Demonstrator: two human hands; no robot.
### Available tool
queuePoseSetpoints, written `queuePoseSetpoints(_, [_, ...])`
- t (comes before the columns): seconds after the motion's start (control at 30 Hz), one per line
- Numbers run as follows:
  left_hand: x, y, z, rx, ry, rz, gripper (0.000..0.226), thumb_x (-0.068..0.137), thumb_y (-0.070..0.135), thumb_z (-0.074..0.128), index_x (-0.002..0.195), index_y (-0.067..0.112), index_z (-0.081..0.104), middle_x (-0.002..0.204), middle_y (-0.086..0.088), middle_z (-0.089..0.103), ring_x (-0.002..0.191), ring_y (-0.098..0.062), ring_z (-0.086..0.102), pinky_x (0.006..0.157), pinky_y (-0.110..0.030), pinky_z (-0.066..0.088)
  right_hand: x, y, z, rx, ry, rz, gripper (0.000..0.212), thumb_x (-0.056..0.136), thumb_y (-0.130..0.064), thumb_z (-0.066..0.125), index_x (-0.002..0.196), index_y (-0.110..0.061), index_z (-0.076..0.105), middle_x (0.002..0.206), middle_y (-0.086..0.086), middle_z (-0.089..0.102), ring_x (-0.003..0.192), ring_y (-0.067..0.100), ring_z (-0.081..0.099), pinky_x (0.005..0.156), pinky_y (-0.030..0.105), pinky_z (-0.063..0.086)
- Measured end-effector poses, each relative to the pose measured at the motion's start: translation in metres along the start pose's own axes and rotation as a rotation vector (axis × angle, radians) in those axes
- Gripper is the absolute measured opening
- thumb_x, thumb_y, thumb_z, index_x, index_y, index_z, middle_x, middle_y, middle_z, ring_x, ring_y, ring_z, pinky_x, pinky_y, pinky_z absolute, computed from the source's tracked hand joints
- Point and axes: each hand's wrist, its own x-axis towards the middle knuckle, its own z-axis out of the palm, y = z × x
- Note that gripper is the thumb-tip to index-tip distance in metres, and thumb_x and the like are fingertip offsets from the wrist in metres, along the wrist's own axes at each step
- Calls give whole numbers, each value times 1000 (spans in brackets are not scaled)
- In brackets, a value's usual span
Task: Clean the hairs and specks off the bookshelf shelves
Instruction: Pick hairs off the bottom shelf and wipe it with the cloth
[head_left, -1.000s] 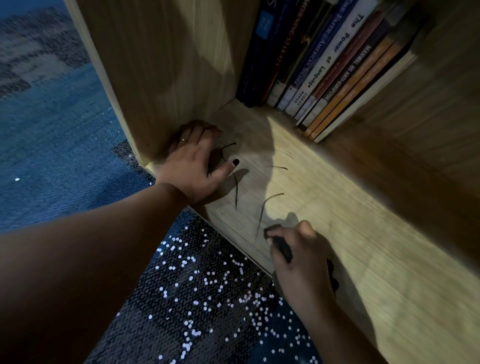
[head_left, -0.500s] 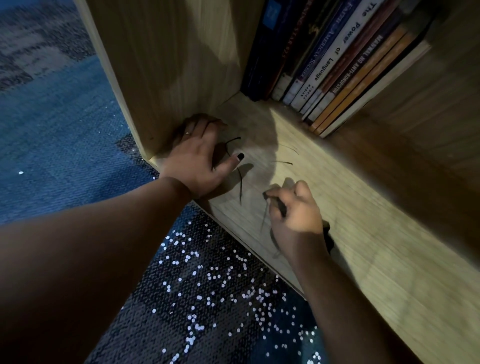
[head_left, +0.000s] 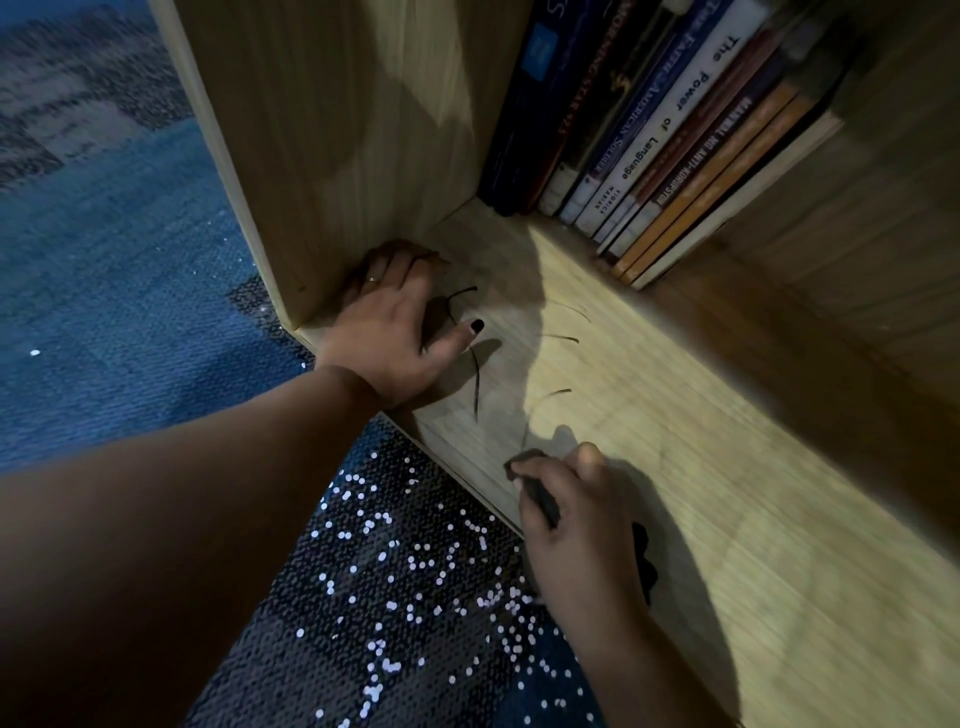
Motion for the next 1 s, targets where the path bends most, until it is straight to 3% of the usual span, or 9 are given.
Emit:
queuePoseSetpoints(0.1, [0,0,-1,-7,9,9,85,79,75,29,137,14,43,139,-9,41,130,-28,33,106,-46,33,10,-1,2,41,42,-10,17,90,-25,61,105,-33,63,95,-13,46,72,7,55,62,31,53])
queuePoseSetpoints(0.23, [0,0,0,-22,11,5,83,79,74,31,135,16,44,137,-8,42,128,-28,34,104,-46,35,48,1,11,96,160,-29,19,85,-6,64,99,-17,70,97,-3,49,80,11,54,72,17,42])
queuePoseSetpoints(0.47, [1,0,0,-28,10,-2,78,80,72,34,136,19,41,139,-8,41,130,-28,32,107,-45,33,65,2,9,156,120,35,17,89,-11,59,101,-18,69,103,-4,46,88,14,55,79,20,44])
queuePoseSetpoints(0.57, [1,-1,0,-30,10,1,76,81,72,37,137,20,41,139,-7,40,131,-27,32,107,-45,32,34,1,5,50,124,-6,18,89,-15,64,104,-23,69,104,-7,50,82,7,55,70,10,42])
queuePoseSetpoints(0.63, [1,-1,1,-27,13,3,75,82,70,39,136,19,41,140,-8,40,131,-27,31,107,-45,31,10,1,2,2,48,16,17,91,-24,61,104,-34,65,105,-12,48,80,4,54,66,17,48])
queuePoseSetpoints(0.7, [1,-1,1,-23,16,9,74,82,69,40,136,17,41,139,-9,41,131,-27,32,107,-45,31,-6,3,1,22,13,10,16,91,-29,59,104,-38,58,101,-12,42,80,10,55,69,37,53])
queuePoseSetpoints(0.8, [0,-1,2,-17,19,17,72,84,68,41,134,16,42,137,-9,42,129,-29,34,105,-46,32,-9,7,5,8,9,-11,18,90,-30,58,105,-38,55,100,-11,41,79,14,56,69,42,53])
queuePoseSetpoints(0.93, [0,-3,1,-54,27,7,70,85,64,39,135,16,41,138,-9,41,129,-29,35,104,-46,35,23,2,5,43,108,24,19,88,-17,64,105,-26,68,99,-8,47,80,6,53,69,12,47])
queuePoseSetpoints(1.0, [0,-5,1,-99,19,-26,71,85,62,34,139,16,39,142,-10,40,131,-30,35,105,-45,35,46,2,7,85,183,32,18,87,-10,65,101,-20,69,100,-4,50,85,9,55,76,13,47])
